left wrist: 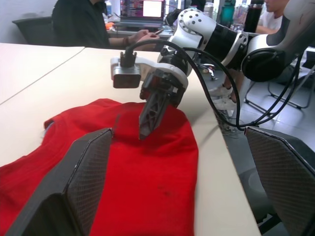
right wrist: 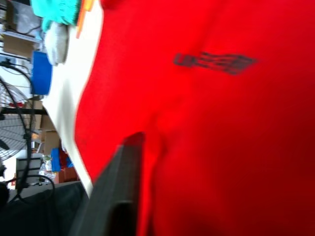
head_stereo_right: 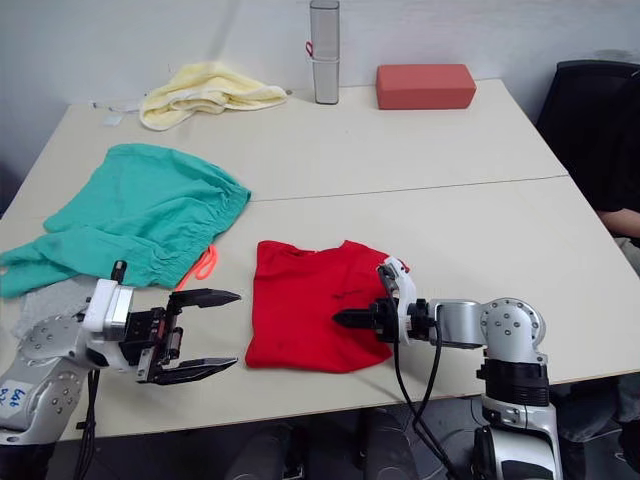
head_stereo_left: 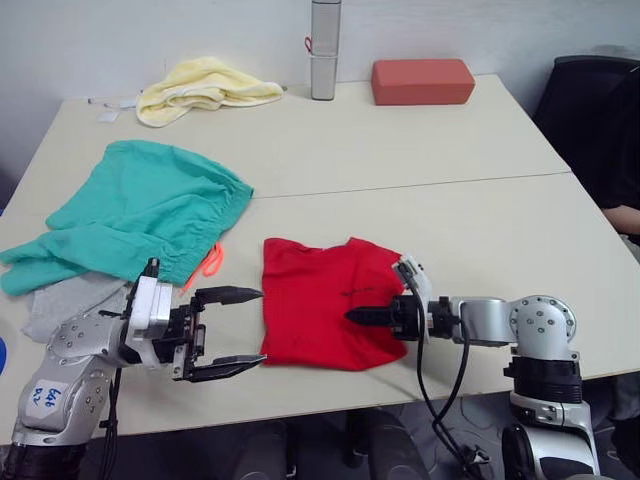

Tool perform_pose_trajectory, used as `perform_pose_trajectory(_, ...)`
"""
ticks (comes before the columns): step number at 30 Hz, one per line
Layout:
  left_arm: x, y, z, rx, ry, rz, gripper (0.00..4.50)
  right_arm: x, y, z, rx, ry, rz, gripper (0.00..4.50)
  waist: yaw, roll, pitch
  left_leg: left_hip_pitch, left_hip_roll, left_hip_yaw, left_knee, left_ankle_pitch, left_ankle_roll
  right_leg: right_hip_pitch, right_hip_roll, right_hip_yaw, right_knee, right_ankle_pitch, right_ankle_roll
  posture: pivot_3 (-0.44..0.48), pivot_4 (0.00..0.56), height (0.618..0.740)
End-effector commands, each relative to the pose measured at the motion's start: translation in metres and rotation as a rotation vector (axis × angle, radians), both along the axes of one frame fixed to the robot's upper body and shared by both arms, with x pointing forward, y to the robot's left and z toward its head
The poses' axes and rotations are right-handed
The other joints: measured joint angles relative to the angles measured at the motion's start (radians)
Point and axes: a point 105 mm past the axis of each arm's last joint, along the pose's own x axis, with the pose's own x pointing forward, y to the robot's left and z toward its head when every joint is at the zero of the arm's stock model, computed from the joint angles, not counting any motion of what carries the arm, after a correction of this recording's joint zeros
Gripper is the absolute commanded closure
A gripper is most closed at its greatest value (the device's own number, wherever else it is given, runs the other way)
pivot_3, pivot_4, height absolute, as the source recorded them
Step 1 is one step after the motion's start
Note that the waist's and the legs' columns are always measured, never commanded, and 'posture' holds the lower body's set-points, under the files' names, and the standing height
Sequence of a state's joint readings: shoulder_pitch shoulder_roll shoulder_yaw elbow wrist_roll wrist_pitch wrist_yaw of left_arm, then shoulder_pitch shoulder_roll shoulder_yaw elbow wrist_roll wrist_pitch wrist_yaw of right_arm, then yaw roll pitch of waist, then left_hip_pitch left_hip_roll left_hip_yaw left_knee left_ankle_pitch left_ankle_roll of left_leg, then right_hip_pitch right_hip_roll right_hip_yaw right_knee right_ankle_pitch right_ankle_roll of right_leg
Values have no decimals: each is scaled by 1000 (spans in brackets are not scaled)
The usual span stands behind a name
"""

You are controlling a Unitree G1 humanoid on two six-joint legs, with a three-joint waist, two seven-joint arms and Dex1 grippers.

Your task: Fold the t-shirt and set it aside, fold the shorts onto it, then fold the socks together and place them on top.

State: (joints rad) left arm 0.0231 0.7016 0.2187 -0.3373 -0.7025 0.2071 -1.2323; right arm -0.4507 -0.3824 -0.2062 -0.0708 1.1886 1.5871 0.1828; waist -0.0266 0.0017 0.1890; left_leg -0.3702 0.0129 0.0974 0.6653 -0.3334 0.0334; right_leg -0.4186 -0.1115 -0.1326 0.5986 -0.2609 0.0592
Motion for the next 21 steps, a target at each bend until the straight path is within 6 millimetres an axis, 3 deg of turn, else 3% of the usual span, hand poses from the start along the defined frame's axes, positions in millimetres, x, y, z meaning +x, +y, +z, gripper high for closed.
perform_pose_trajectory(1, -2, 0, 0, -18, -7, 13, 0, 0, -26, 0, -45, 7, -50, 4371, 6, 0, 0, 0, 0, 0, 0, 0, 0, 0, 0, 0, 0, 0, 0, 0, 150, 740)
perform_pose_trajectory(5, -2, -4, -2, -31, 1, 8, 0, 3, -49, 9, -65, -20, -98, 4480, 26, 0, 0, -2, -2, 0, 1, -1, 4, 1, -1, 0, -6, 2, 4, 0, 150, 740)
perform_pose_trajectory(12, 4, -5, -4, -43, 7, 13, 0, 4, -107, 26, -164, -58, -204, 4480, 28, 3, 2, -4, -3, 1, 1, -1, 5, 0, -2, 0, -8, 3, 5, 0, 150, 740)
perform_pose_trajectory(15, 7, -6, -5, -48, 7, 13, 0, 11, -161, 34, -238, -64, -356, 4480, 28, 4, 2, -4, -2, 2, 1, -1, 5, 0, -1, 0, -8, 3, 5, 0, 150, 740)
perform_pose_trajectory(21, 13, -9, -6, -51, 4, 1, 0, 15, -229, 29, -414, -94, -462, 4480, 28, 4, 2, -3, -3, 4, 2, -1, 6, 0, -1, 1, -7, 3, 6, 0, 150, 740)
